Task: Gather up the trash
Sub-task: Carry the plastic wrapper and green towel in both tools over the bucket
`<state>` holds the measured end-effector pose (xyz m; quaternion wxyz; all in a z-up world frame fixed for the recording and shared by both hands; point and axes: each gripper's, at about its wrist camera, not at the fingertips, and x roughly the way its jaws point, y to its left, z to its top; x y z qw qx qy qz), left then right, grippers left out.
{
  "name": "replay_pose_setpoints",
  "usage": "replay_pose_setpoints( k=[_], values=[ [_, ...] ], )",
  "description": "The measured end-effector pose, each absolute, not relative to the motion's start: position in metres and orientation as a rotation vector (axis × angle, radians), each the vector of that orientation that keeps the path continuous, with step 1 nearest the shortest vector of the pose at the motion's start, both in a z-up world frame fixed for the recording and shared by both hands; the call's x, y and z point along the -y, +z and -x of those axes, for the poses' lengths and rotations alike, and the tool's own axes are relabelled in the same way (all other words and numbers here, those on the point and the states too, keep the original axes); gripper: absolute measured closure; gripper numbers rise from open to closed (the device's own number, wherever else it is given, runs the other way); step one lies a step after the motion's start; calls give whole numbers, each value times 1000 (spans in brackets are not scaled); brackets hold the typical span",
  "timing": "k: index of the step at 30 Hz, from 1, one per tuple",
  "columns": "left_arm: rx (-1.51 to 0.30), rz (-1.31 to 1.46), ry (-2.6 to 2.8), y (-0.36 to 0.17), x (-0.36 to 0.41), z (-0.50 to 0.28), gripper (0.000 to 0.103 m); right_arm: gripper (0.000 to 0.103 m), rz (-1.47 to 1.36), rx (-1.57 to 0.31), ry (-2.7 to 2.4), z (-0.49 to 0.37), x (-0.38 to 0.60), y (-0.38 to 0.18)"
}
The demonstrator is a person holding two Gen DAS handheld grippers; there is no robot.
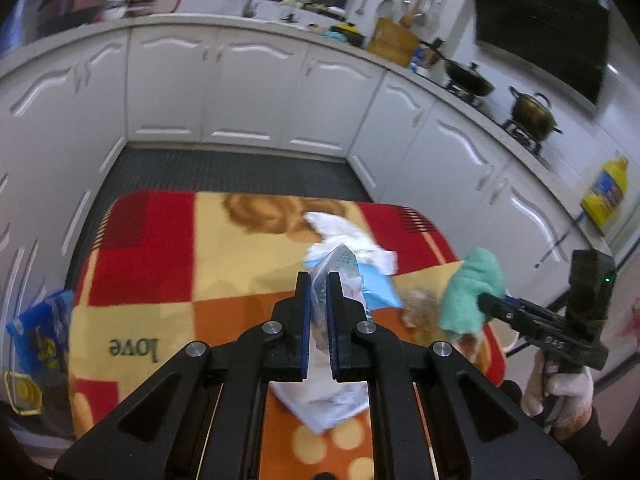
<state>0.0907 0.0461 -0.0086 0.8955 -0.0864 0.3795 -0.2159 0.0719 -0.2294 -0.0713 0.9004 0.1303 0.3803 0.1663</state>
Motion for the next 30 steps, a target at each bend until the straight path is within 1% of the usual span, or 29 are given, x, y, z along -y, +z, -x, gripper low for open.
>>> replay_pose_setpoints(
  k=[10,30],
  values=[
    [-804,113,-570,0,32,-81,98,65,-277,-737,294,-49,261,-56],
    [-847,-8,-722,-14,183,-66,98,65,-337,-696,107,-2,362,-50]
  ],
)
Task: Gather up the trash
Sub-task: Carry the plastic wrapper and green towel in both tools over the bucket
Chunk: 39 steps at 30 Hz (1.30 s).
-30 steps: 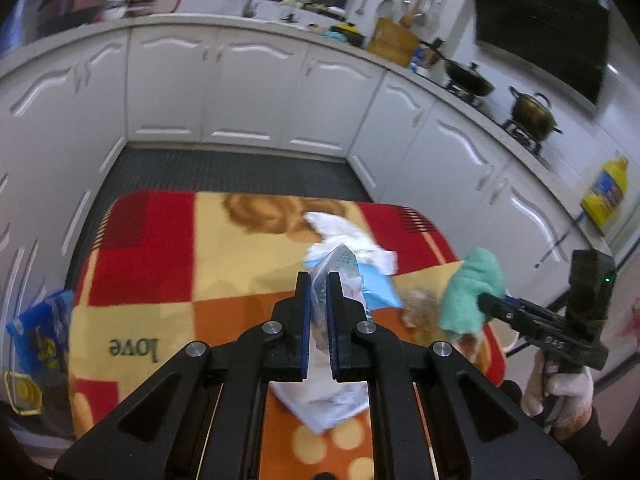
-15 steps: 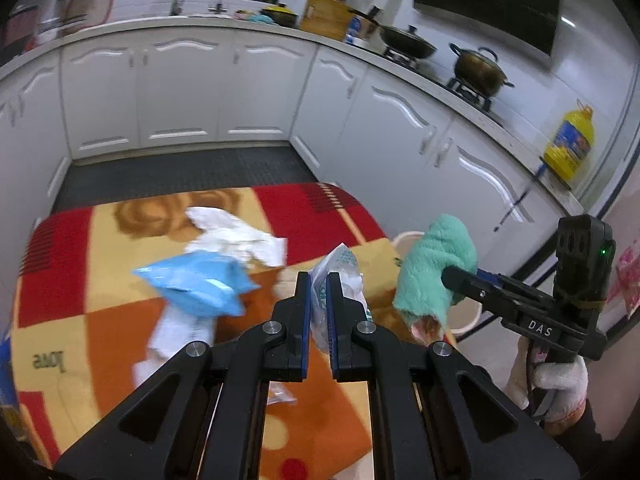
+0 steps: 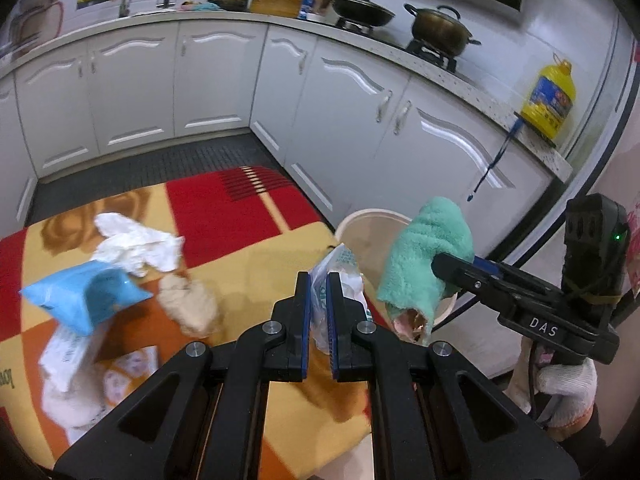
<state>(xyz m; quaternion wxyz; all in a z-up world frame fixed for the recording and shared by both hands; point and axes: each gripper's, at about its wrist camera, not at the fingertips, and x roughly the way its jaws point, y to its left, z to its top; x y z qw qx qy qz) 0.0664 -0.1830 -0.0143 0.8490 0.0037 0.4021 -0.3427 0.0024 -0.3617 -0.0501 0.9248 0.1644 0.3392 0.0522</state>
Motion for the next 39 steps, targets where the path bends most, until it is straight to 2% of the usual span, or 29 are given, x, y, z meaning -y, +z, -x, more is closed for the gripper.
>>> replay_pose_setpoints(
  k=[16,39],
  values=[
    [-857,-73,-761,-29,272,-72,98,65,-351,-709,-42,19,426,-59],
    [-968,-26,-796,-70,329,-96,98,65,-401,-777,-131,22,468,-94]
  ],
)
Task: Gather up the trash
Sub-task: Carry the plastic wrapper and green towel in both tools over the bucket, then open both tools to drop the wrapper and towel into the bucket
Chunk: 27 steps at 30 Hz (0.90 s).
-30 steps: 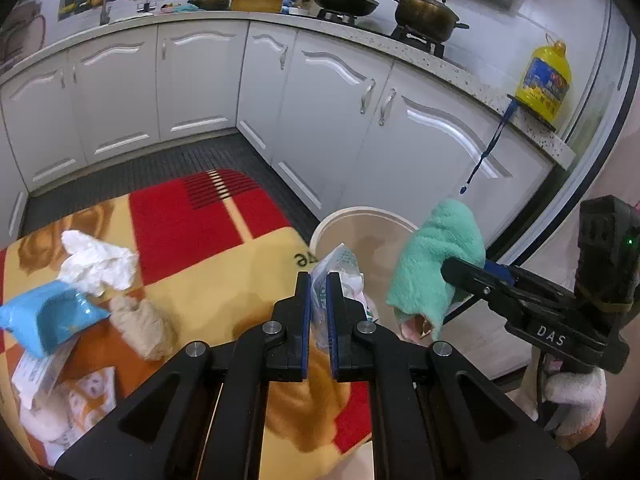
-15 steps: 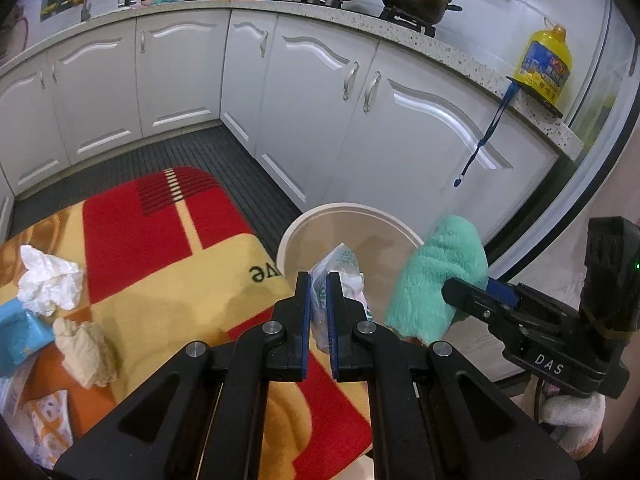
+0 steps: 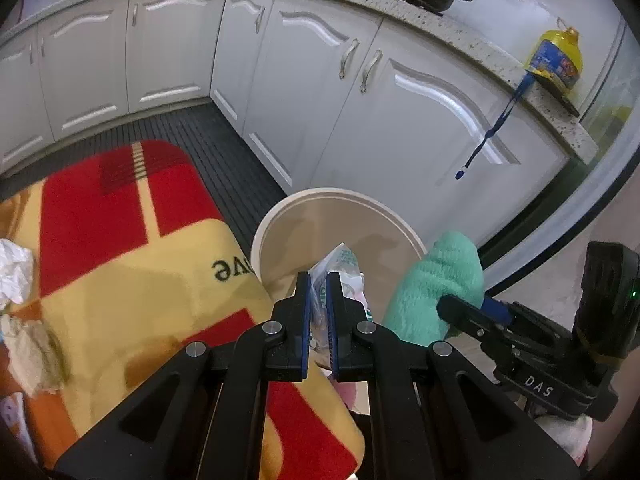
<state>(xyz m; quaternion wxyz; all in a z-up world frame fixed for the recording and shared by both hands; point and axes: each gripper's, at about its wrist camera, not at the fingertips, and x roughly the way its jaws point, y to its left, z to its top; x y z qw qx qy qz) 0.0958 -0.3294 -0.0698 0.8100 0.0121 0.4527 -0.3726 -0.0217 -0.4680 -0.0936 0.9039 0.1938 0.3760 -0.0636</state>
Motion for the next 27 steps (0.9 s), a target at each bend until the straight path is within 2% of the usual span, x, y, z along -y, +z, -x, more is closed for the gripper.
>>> replay_pose_setpoints(
  k=[27],
  values=[
    [-1040,-41,-760,-117,356,-113,97,65,-494,-923,-222,1,501,-166]
  ],
)
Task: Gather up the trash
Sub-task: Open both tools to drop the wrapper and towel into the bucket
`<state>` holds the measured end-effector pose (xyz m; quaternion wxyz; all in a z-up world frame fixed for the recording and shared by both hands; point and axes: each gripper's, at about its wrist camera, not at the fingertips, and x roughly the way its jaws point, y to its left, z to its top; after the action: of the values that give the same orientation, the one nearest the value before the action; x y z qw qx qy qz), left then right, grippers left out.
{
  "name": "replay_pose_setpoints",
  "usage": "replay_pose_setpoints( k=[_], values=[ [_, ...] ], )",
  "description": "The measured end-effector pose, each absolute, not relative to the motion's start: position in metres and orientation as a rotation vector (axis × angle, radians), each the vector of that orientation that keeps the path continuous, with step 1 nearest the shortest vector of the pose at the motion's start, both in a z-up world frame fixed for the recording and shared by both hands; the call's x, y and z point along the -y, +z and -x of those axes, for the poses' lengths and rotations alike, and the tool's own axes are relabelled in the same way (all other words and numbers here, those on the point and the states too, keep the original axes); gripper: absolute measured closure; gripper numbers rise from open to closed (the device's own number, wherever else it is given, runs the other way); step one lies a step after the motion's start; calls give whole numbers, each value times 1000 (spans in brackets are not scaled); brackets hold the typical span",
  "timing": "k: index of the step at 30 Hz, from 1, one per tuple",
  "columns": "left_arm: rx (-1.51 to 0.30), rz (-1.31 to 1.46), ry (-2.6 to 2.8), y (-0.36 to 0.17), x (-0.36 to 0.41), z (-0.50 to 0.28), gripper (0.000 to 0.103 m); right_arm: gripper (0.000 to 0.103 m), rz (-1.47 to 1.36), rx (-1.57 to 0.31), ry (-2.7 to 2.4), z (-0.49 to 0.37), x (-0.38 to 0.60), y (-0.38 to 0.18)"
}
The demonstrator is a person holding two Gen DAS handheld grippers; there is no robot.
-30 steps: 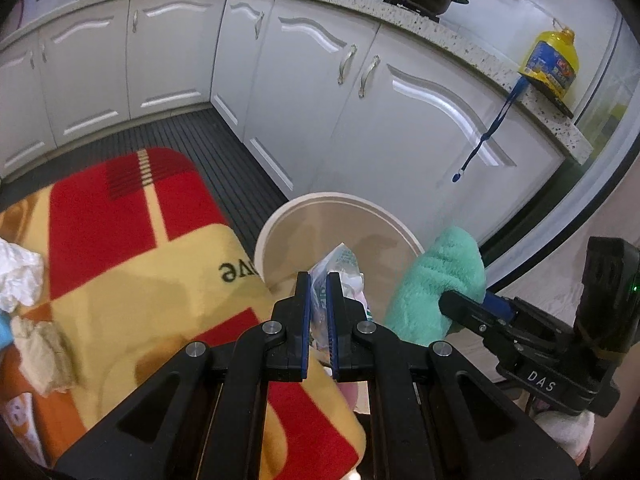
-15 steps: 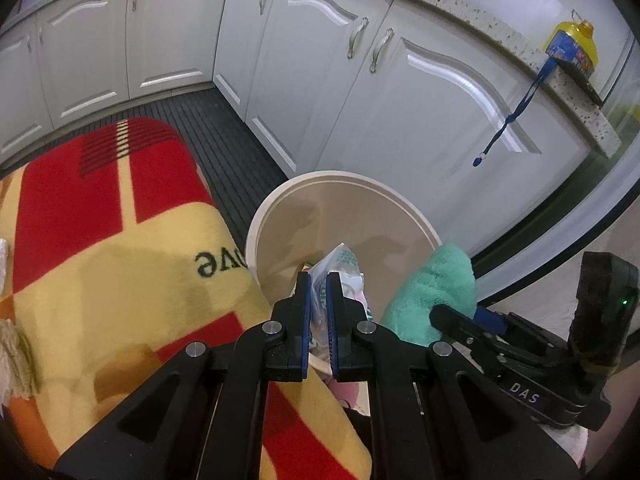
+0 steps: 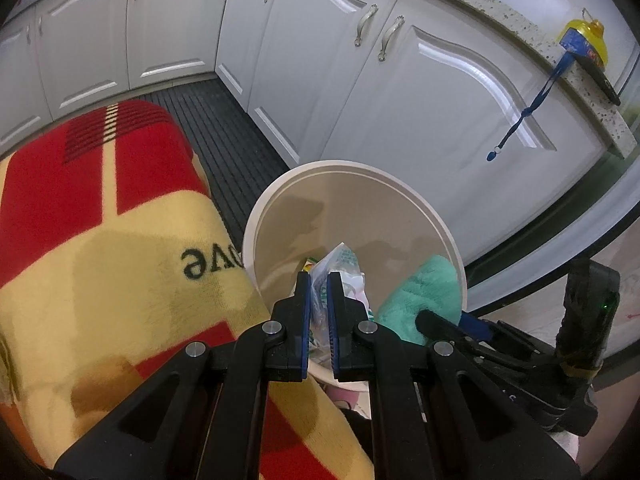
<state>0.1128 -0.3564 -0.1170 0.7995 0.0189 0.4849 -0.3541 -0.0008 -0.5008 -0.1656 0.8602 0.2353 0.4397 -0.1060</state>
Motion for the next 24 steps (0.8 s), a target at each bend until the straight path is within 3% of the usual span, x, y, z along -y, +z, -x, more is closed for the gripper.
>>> replay_pose_setpoints(
  k=[5,7,9,15,24],
  values=[
    [-1050,-44,-756,-122,358,-115,97,65,-495,-947,-231,-5,503,-174],
    [-1059,-45,-751,-125,359,-117,90,58,-489,-956,-236,-7,502,-177],
    [-1063,-41,-750,-125,360,-117,72,55,-484,-962,-245,-9,503,-177],
    [-1048,-24,-757,-118,357,-116,54,53,-480,-957,-251,-7,503,-173],
    [-1023,8,-748,-101,342,-113,51,49,-487,-933,-244,-1,498,-163]
  ],
)
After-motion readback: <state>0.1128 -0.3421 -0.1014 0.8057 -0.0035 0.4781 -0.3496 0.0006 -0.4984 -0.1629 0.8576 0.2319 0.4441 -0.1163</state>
